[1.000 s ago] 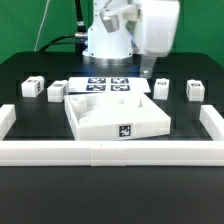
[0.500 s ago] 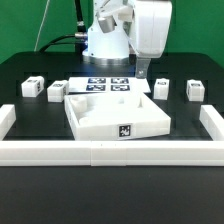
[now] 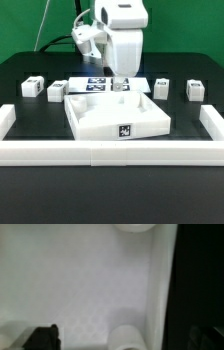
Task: Assemble one leg
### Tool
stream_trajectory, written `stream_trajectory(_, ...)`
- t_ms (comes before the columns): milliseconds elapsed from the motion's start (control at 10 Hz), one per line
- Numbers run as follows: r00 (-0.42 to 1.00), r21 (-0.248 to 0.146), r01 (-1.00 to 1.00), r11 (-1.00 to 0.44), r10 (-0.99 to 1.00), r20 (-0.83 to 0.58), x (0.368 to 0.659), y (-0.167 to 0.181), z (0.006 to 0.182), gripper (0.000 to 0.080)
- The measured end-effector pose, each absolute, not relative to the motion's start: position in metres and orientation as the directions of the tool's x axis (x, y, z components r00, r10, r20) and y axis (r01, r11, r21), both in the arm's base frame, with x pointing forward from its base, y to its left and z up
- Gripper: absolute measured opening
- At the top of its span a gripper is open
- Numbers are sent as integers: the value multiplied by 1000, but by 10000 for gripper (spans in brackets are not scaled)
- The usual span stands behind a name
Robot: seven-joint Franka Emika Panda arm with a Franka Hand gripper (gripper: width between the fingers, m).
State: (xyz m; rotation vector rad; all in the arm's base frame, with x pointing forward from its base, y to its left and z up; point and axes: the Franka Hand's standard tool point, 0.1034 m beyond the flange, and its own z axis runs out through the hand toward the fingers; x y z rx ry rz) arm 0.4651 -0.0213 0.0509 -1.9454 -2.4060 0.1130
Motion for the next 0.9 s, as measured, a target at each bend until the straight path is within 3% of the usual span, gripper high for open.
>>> stream_trajectory(400, -202, -89, 976, 201, 979, -6, 464, -25, 45, 650)
stream_trajectory(900, -196, -107, 974, 197, 980, 24, 443, -36, 8, 650)
